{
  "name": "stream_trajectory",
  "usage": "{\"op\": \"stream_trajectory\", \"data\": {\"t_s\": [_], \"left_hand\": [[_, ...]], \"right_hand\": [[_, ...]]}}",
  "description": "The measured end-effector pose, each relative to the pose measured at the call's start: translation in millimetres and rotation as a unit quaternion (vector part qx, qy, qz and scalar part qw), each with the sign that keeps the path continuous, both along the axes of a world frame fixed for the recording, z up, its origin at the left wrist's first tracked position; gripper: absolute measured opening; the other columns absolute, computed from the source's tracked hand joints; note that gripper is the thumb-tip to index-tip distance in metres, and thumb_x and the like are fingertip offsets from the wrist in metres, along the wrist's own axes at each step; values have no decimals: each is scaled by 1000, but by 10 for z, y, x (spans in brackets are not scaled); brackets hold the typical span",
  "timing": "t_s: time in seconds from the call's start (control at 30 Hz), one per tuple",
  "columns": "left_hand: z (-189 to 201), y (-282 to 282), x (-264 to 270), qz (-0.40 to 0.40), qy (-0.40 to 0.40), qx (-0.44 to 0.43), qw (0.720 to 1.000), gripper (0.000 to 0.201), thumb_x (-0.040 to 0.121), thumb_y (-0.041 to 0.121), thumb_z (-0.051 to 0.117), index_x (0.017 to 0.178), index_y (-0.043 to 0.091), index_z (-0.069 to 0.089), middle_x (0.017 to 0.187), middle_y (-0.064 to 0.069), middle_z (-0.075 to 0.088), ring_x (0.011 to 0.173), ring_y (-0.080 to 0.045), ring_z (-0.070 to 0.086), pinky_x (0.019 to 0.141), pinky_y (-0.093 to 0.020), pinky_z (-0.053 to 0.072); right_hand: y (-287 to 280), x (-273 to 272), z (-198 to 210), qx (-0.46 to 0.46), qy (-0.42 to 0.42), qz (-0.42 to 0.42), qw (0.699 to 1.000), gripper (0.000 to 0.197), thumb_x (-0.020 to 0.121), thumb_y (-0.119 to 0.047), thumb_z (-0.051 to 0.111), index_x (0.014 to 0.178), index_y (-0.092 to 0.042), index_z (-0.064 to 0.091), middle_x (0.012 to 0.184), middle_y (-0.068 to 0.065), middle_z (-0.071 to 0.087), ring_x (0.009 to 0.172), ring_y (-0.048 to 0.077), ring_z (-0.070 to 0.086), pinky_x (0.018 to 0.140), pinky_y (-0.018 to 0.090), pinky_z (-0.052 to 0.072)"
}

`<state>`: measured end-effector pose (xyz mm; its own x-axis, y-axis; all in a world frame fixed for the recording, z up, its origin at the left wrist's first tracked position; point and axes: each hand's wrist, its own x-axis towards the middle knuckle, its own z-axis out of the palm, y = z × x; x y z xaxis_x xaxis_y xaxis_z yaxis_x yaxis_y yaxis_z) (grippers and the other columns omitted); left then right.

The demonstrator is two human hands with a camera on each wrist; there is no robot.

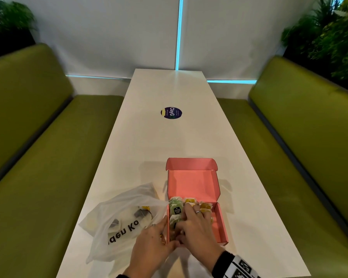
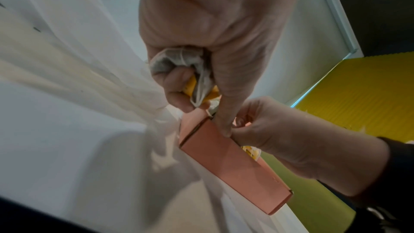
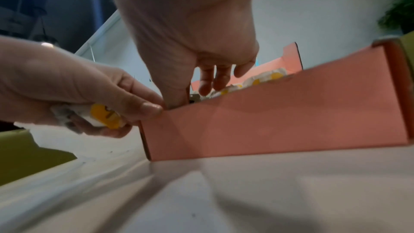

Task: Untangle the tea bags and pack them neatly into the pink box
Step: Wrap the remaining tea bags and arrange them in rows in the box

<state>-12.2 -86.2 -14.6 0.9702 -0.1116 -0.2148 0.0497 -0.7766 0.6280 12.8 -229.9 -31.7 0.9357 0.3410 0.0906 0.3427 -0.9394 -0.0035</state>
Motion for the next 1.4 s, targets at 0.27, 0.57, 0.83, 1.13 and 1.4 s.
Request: {"op": "stream_trajectory", "data": {"t_s": [0.27,0.57,0.83,1.13,1.4], "left_hand": [[80,-9,-7,-2,9,5,1000,70,70,48,67,133,51,39,91,12,64,87,-5,57,76,-18,45],[213,-32,52,91,40,-236,967,32,92,39,52,123,37,56,94,16,64,84,8,55,66,0,40],[353,-133,105,180,197,-546,794,48,98,44,30,117,16,63,112,-11,69,99,-28,67,77,-38,53],[307,-128,99,159,151,-515,829,44,89,48,42,108,19,69,67,-11,63,46,-16,46,42,-19,34],[352,-121,48,178,165,-515,822,14,88,10,60,99,5,67,66,-9,57,46,-16,45,39,-20,28]], "right_hand": [[-2,8,79,13,26,0,1000,27,31,-54,68,50,-36,63,86,-11,31,79,13,36,61,32,17],[-160,-101,340,353,111,-41,928,24,71,-43,58,83,-26,68,87,-14,43,87,-4,45,78,21,33],[-134,-188,549,426,171,66,886,30,66,-36,76,95,-35,66,94,-22,45,83,-7,47,73,6,35],[-185,-138,531,485,106,12,868,20,73,-30,58,92,-34,61,83,-15,58,72,4,56,66,9,37],[-238,-159,539,500,85,12,862,24,72,-14,60,86,-32,68,88,-13,63,76,5,62,67,12,46]]}}
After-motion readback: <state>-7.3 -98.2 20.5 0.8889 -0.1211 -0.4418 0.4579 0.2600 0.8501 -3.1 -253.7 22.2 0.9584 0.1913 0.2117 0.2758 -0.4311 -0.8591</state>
